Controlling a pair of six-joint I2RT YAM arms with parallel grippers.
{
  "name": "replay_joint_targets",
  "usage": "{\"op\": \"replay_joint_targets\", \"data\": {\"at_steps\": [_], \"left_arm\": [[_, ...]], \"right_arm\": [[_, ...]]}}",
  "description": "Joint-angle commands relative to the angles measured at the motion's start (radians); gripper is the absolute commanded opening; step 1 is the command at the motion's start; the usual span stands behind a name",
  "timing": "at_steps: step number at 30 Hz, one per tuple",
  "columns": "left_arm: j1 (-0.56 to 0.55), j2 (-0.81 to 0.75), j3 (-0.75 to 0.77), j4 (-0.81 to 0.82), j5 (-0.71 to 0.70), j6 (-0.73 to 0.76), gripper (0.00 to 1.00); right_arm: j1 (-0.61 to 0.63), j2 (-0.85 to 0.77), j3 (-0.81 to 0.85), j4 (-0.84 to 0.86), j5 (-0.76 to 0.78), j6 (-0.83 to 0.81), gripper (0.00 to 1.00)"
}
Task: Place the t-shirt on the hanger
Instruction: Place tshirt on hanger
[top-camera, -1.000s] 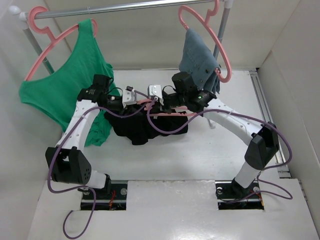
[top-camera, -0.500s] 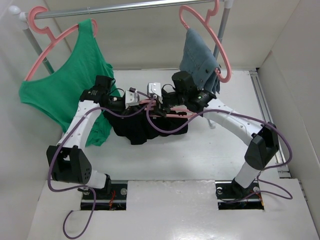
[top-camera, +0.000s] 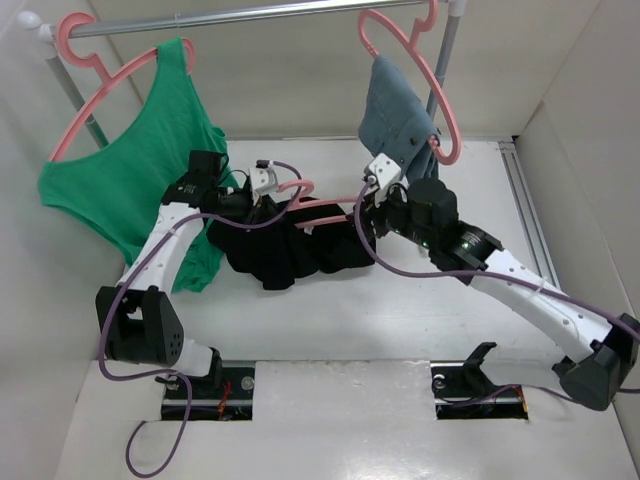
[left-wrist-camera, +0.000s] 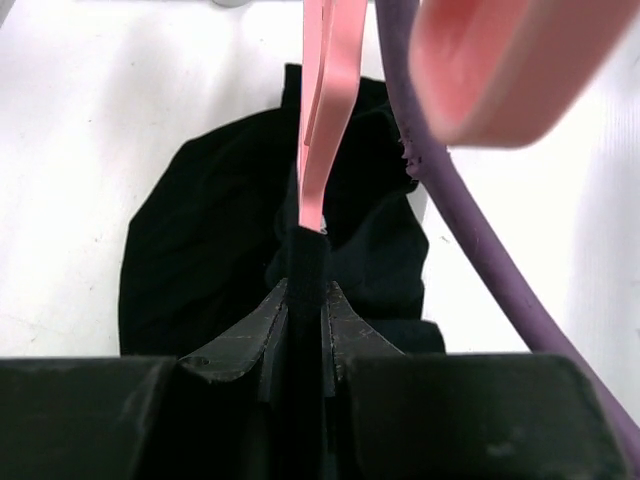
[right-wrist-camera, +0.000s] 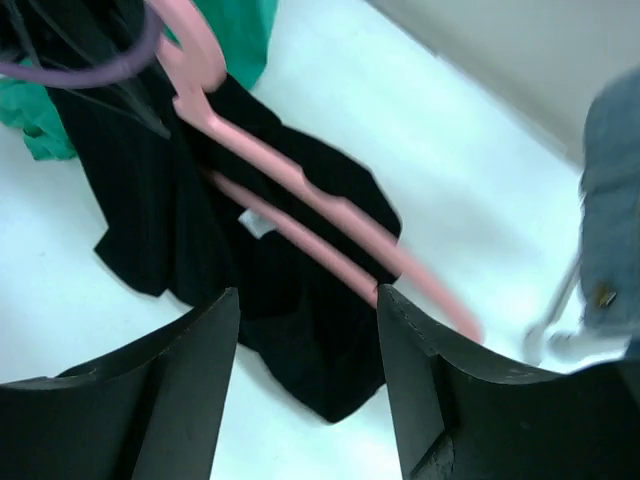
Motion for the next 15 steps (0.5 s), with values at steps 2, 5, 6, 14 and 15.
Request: {"op": "replay_joint_targets", "data": {"at_steps": [2,5,6,14,15], "left_arm": [[0.006,0.001,0.038,0.119,0.037,-0.151,0.00],[0.006,0.010,0.048,0.119,0.058,-0.173,0.00],[-0.003,0.010,0.039,0.128,0.058,-0.173,0.00],[-0.004,0.001,-0.006,0.223,0.058,-0.274,0.00],[-0.004,0.001,-0.006,0.246,0.058,-0.289,0.00]], "right_arm": [[0.005,0.036,-0.080,0.098,0.075,0.207,0.60],[0.015,0.126,-0.080,0.111,0.099,0.250,0.62],[0.015,0.149,-0.091,0.146,0.099,0.264,0.62],[0.015,0.256,-0.157,0.277,0.135,0.367,0.56],[0.015,0.270,-0.157,0.277,0.124,0.367,0.56]]}}
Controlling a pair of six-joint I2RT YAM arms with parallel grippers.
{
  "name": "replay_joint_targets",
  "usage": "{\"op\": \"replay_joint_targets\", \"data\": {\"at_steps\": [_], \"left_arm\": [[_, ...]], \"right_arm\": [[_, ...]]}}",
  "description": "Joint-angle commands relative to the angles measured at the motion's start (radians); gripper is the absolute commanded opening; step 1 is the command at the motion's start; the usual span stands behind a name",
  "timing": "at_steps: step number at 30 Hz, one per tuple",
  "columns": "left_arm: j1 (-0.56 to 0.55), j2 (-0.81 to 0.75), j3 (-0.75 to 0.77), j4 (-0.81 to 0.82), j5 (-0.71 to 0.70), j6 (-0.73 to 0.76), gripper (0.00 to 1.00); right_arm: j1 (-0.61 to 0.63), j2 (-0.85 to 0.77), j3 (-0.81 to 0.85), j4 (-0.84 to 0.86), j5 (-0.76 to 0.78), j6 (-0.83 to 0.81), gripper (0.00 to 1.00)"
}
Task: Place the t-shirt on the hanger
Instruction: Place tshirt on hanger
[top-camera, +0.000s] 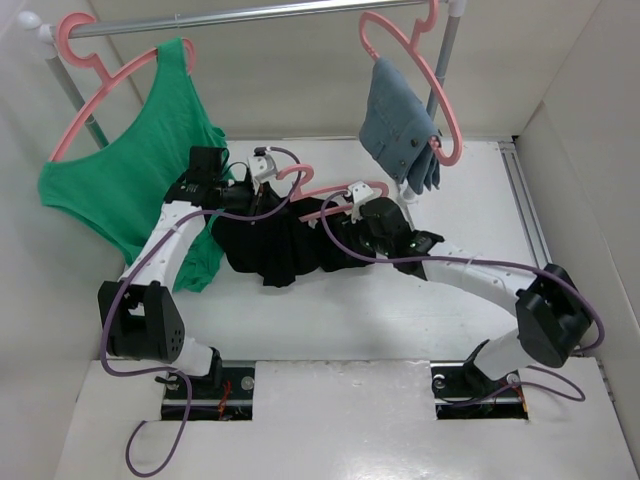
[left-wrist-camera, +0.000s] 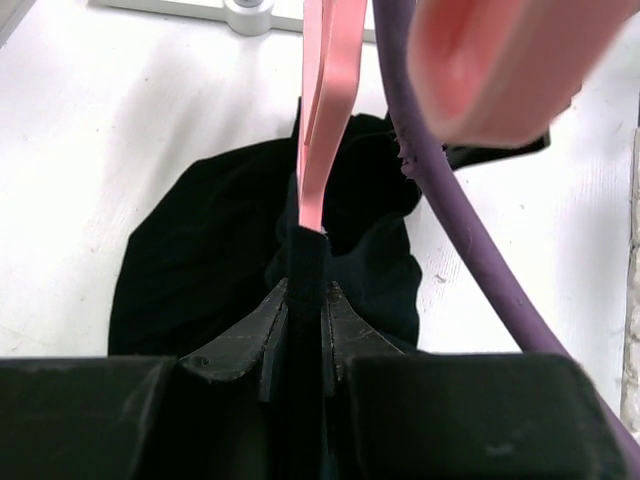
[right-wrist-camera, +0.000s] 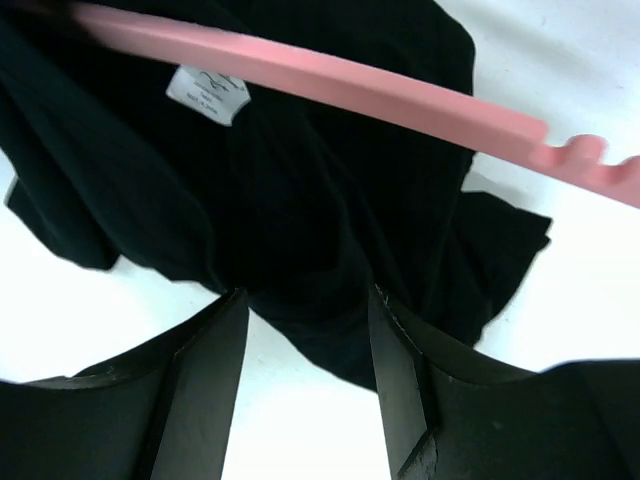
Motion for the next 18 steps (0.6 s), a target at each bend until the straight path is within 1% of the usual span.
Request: {"op": "replay_joint_targets", "data": {"at_steps": [1,4,5,6,7,8,9,10,13,18], "left_arm": [[-0.001,-0.030,-0.005,0.101,0.037,-0.083,0.00],[-0.001,-0.030,-0.005,0.101,0.048,-0.106,0.00],[-0.001,-0.030,-0.005,0.101,0.048,-0.106,0.00],[-0.001,-0.030,-0.005,0.101,0.048,-0.106,0.00],[-0.001,-0.030,-0.005,0.092,0.048,-0.106,0.00],[-0.001,-0.030,-0.005,0.092,0.048,-0.106,0.00],[-0.001,-0.040,-0.005,0.075,0.048,-0.106,0.00],[-0.001,-0.040,-0.005,0.064,0.058,-0.096,0.00],[-0.001,-0.040,0.004,0.010,0.071,-0.057,0.00],[-0.001,-0.049,0.004,-0.100,0.062,0.041,0.00]], "right_arm": [[0.008,0.017,0.012,0.133,0.021,0.065,0.56],[0.008,0.078,0.021,0.142,0.034,0.095,0.56],[0.008,0.103,0.021,0.153,0.034,0.095,0.53],[-0.004,0.112,0.021,0.153,0.034,0.095,0.45],[-0.005,0.121,0.021,0.162,0.023,0.095,0.36],[-0.024,0.130,0.021,0.162,0.023,0.104,0.14],[-0.034,0.141,0.012,0.162,0.023,0.128,0.02],[-0.046,0.141,-0.006,0.162,0.023,0.142,0.00],[-0.107,0.141,-0.071,0.191,0.003,0.162,0.00],[-0.158,0.020,-0.170,0.211,0.073,0.150,0.00]]}}
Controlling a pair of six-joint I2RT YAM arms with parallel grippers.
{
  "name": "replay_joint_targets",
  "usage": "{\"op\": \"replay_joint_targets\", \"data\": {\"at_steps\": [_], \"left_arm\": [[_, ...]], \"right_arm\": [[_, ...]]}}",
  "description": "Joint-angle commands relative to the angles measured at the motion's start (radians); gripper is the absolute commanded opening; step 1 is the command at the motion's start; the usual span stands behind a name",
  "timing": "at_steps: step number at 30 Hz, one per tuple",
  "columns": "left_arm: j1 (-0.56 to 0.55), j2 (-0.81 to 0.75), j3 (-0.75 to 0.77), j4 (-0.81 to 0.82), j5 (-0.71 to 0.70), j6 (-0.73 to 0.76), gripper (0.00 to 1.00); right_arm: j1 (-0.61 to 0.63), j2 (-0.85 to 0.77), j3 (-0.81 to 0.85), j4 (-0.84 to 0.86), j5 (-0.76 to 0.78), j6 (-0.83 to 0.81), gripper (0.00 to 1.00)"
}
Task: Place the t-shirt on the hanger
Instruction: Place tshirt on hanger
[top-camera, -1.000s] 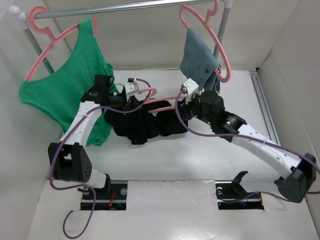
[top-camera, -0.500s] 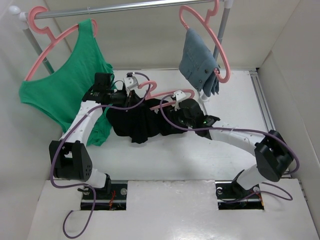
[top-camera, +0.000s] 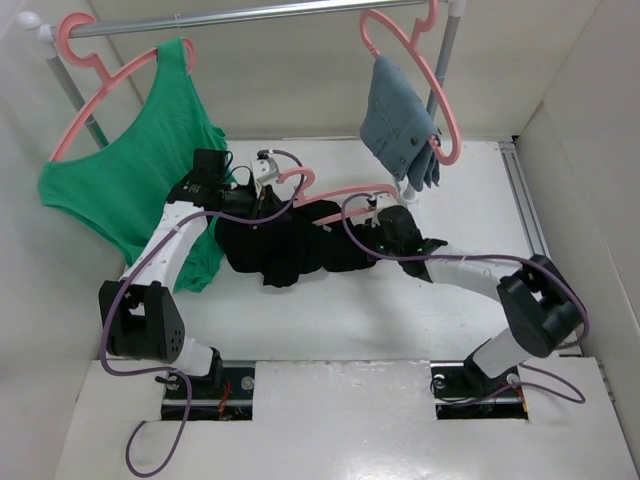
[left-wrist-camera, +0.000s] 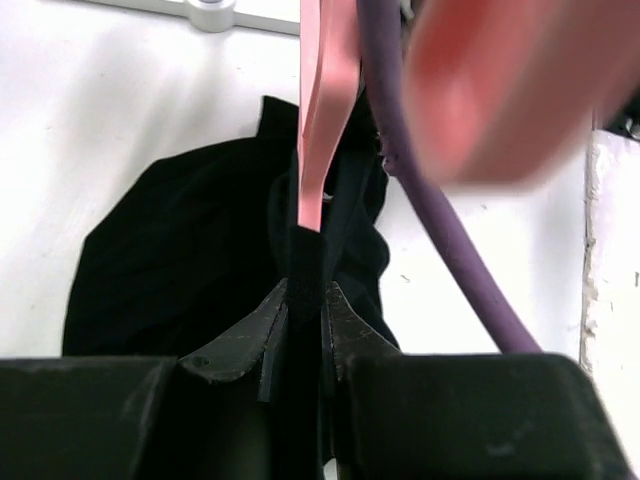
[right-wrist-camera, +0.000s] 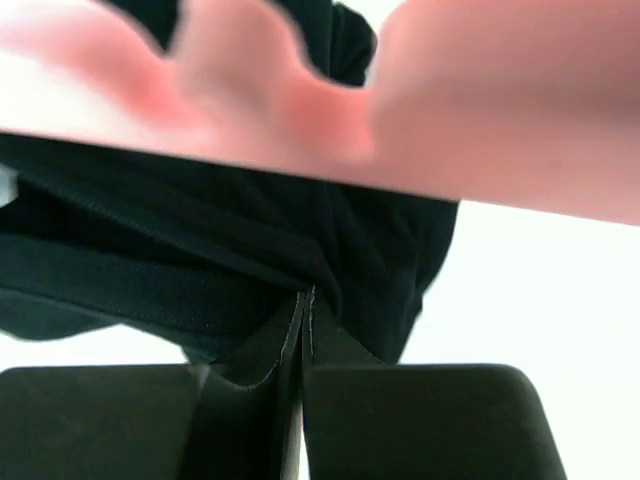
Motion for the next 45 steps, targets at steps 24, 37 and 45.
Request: {"op": "replay_joint_targets", "data": {"at_steps": [24,37,45], "left_arm": [[-0.024,-0.048,0.003,-0.355,0.047,0.525,0.00],[-0.033,-0.048,-0.008,-0.112,0.158,0.212,0.00],[-0.015,-0.048,-0.037,-0.013,0.021,0.076,0.00]], "right_arm": [[-0.013,-0.370,-0.008,-0.082,0.084,-0.228,0.00],[0.053,-0.278,0.031,-0.040,-0.066,-0.320,0.00],[0.115,-0.337,0.066,-0.192,-0.183,-0.530,0.72]]}}
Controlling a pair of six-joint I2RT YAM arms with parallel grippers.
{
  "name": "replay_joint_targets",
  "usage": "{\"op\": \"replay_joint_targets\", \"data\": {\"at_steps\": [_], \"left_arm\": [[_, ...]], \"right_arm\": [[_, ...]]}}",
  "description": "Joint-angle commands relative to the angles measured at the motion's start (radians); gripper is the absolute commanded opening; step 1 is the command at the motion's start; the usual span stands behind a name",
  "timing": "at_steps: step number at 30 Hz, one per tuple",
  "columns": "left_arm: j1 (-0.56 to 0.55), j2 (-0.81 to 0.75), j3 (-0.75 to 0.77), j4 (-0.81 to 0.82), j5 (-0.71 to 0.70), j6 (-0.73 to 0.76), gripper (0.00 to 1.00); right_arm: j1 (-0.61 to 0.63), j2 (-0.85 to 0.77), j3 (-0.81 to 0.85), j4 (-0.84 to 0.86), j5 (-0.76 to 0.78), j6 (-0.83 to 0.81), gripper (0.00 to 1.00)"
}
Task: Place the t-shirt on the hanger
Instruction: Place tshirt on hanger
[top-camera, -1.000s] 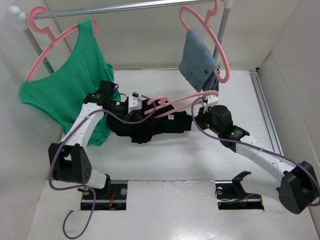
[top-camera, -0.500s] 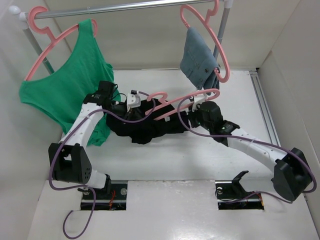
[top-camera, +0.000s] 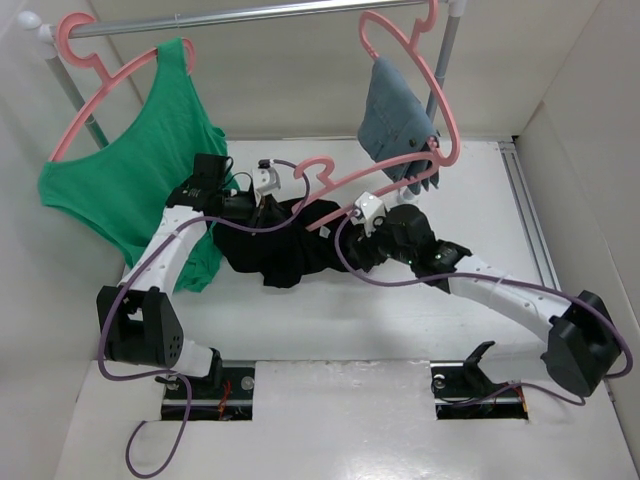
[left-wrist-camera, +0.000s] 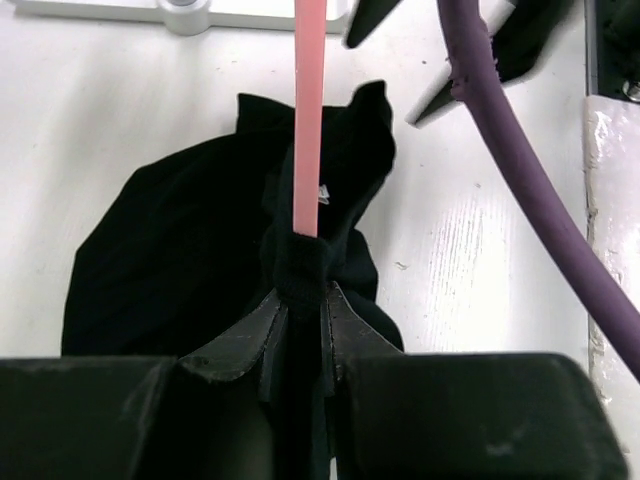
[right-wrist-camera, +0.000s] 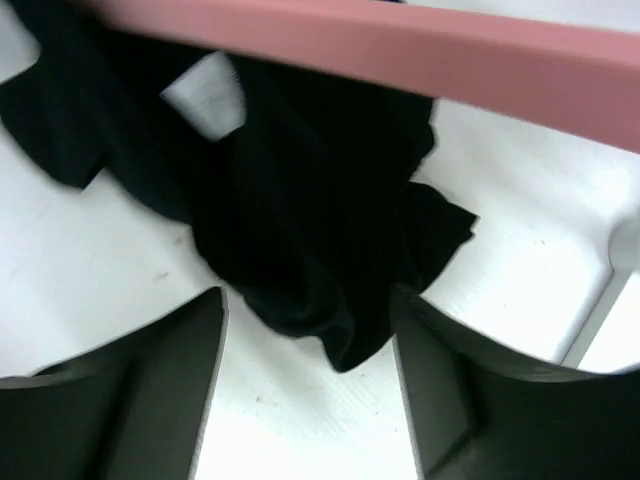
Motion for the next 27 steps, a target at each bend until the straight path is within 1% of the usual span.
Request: {"op": "replay_joint_targets", "data": {"at_steps": [1,2,4,5,8,10,11,12,13,15,16,20,21,23,27], "left_arm": [[0.007,-0.019,-0.003,0.069,-0.010,-0.083,0.00],[0.007,-0.019,-0.003,0.069,-0.022,-0.096,0.00],[0.007,-0.019,-0.013,0.078,-0.035,-0.097,0.00],[0.007,-0.019,-0.013,0.078,-0.048,-0.097,0.00],[0.007,-0.019,-0.013,0.045,-0.068,-0.037,0.00],[0.007,-0.019,-0.013,0.005,-0.079,0.024,0.00],[0.007,-0.019,-0.013,0.005,-0.079,0.034,0.00],[0.007,-0.019,-0.013,-0.011,-0.088,0.049,0.00],[0.007,-0.019,-0.013,-0.021,-0.088,0.069,0.00],[0.007,-0.029,-0.013,-0.046,-0.088,0.093,0.00],[0.007,-0.029,-0.013,-0.046,-0.098,0.106,0.00],[0.007,-0.049,-0.013,-0.055,-0.098,0.115,0.00],[0.007,-0.049,-0.013,-0.064,-0.098,0.115,0.00],[0.007,-0.049,-0.013,-0.064,-0.089,0.133,0.00],[0.007,-0.049,-0.013,-0.092,-0.078,0.159,0.00]], "right_arm": [[0.069,-0.063,0.075,-0.082,-0.064,-0.148,0.78],[0.082,-0.082,0.105,-0.145,-0.081,-0.203,0.78],[0.102,-0.095,0.154,-0.214,-0.119,-0.251,0.78],[0.111,-0.095,0.217,-0.278,-0.138,-0.274,0.78],[0.122,-0.104,0.334,-0.357,-0.225,-0.344,0.78],[0.122,-0.068,0.499,-0.403,-0.245,-0.380,0.83],[0.122,-0.067,0.500,-0.403,-0.234,-0.389,0.83],[0.122,-0.041,0.568,-0.412,-0.215,-0.389,0.86],[0.122,-0.020,0.605,-0.421,-0.195,-0.403,0.86],[0.070,0.035,0.683,-0.473,-0.185,-0.412,0.86],[0.051,0.089,0.745,-0.490,-0.185,-0.421,0.86],[-0.018,0.172,0.788,-0.527,-0.220,-0.478,0.86],[-0.018,0.172,0.788,-0.538,-0.272,-0.502,0.86],[-0.030,0.193,0.788,-0.550,-0.309,-0.573,0.86],[-0.055,0.236,0.810,-0.560,-0.320,-0.624,0.86]]}}
